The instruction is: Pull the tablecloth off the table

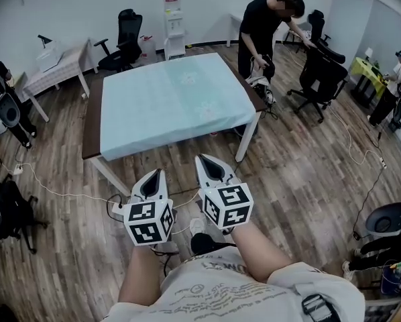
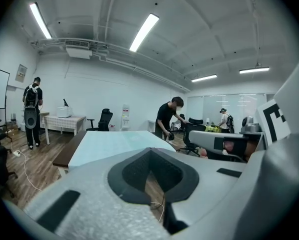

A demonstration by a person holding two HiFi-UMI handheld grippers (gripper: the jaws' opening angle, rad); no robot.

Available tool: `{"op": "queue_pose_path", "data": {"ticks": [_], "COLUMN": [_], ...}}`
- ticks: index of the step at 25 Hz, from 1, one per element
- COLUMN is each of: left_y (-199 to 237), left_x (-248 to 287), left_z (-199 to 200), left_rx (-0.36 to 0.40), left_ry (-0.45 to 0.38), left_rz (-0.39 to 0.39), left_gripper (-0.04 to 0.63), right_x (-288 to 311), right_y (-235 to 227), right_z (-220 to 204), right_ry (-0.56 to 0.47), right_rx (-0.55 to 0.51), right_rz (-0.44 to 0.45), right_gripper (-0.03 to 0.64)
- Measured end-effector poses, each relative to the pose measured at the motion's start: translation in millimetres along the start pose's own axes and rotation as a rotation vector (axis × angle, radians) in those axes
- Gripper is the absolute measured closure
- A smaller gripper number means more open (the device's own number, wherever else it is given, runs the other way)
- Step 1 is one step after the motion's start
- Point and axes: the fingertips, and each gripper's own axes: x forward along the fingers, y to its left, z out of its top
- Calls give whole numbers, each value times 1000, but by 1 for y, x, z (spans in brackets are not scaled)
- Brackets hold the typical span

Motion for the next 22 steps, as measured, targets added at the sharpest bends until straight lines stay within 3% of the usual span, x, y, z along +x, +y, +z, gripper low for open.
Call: {"op": "queue_pose_path", "data": {"ticks": [11, 22], "left_y": [59, 108], "left_x": [136, 269], "left_z": [39, 61], "left_rx": [30, 4], "left_ry": [18, 56], "left_rz": [40, 47], "left_gripper": [583, 583], "right_x": [147, 272], "right_y": [-53, -123], "right_z": [8, 10], "right_ry": [27, 72], "right_rx": [61, 69], "right_rz": [67, 53], "right_gripper": [604, 604]}}
